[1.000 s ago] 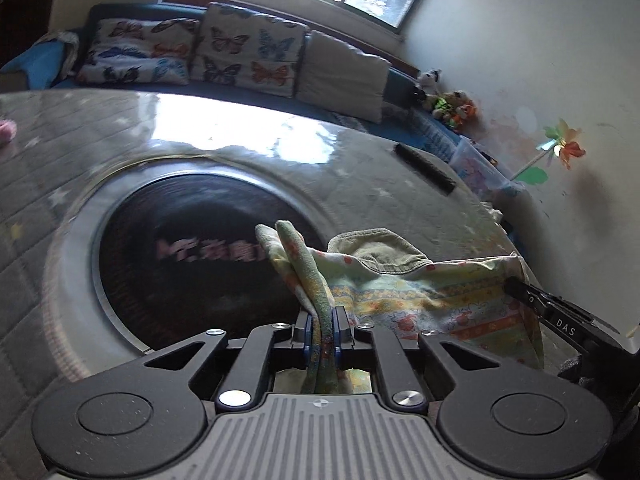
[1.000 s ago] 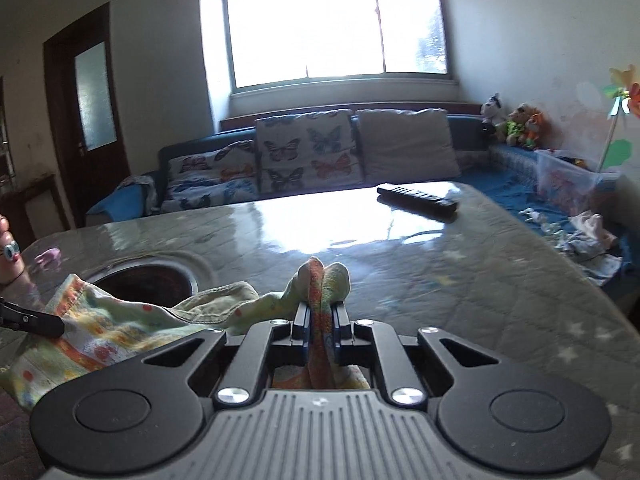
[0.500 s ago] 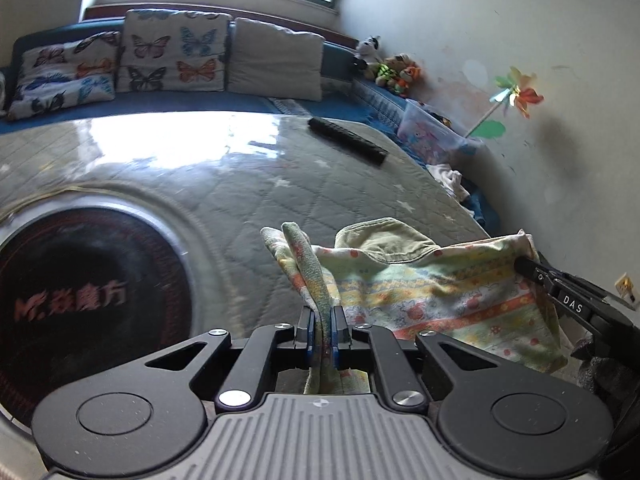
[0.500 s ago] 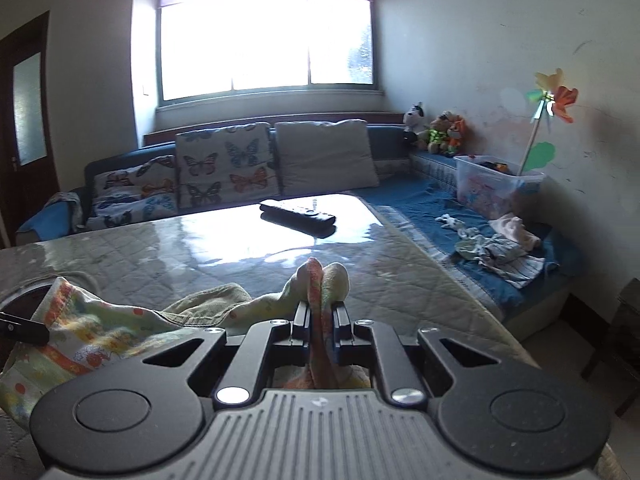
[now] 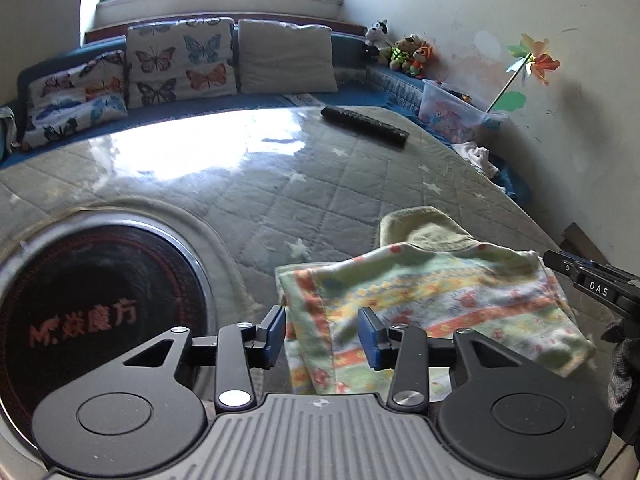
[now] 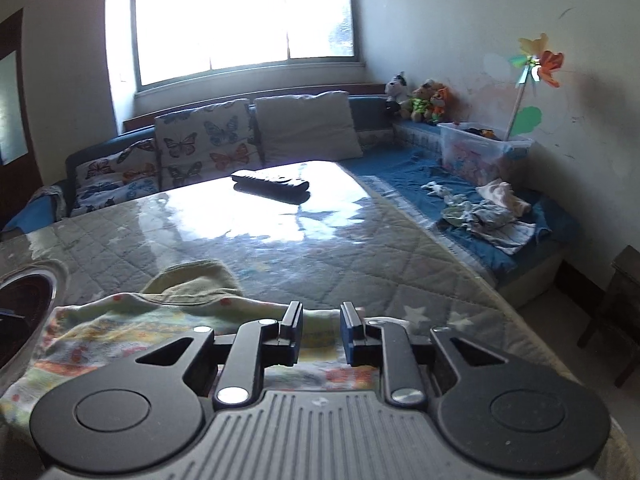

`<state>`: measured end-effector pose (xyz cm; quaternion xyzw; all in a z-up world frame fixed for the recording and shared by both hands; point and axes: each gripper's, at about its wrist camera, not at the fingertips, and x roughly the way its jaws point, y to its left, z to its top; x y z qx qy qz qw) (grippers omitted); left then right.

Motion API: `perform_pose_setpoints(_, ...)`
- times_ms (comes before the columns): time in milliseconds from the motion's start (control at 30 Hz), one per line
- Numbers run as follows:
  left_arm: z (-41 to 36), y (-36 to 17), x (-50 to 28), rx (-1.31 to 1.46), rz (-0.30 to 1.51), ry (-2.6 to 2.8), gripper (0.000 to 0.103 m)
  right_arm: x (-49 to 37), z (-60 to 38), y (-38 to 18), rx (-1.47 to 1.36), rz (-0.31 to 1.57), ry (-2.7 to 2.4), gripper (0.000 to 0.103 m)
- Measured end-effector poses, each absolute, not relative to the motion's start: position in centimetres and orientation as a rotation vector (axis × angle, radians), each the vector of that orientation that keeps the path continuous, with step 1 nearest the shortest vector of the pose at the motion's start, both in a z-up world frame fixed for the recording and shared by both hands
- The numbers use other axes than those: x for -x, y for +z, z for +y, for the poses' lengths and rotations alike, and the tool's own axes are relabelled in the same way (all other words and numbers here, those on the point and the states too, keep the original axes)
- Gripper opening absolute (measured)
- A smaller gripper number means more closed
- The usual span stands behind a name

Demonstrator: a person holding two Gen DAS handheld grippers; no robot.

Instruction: Fold clothes

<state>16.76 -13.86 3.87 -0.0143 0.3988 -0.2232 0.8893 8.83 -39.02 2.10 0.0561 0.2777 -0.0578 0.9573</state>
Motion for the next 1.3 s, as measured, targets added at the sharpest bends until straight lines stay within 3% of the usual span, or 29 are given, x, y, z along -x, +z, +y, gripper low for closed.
perform_pose_setpoints(100, -14.1, 3.8, -17.0, 0.016, 0.826, -0.46, 0.044, -10.1, -37.8, 1.7, -0.121, 0.586, -0.058, 0.027)
perform_pose_setpoints(333, -15.3, 3.8, -18.1, -0.002, 0.823, -0.489, 0.041, -13.4, -35.6, 0.6, -0.135, 0.641, 0.038, 0.027)
perform_pose_setpoints(400, -16.1, 3.7, -18.6, 0.0, 0.823, -0.515, 0.031, -14.1, -35.2, 0.3, -0.13, 0.652, 0.046, 0.027)
perform_pose_setpoints(600, -18.5, 2.6, -21.1, 0.01, 0.854, -0.578, 0.02, -15.2, -35.4, -0.2, -0.141, 0.668, 0.051, 0.026)
perform_pose_setpoints(933, -19.1, 1.3, -21.9, 0.006, 0.872, -0.57, 0.02, -13.9, -35.5, 0.5, -0.139, 0.651, 0.086, 0.029)
perform_pose_setpoints(1033, -18.8, 1.8, -20.7, -0.003, 0.855, -0.588, 0.02, -12.4, -34.5, 1.0, -0.11, 0.639, 0.117, 0.038)
perform_pose_setpoints(1300, -18.2, 2.4, -15.5, -0.046, 0.831, -0.655, 0.02, -7.5, -31.6, 1.0, -0.014, 0.644, 0.172, 0.04)
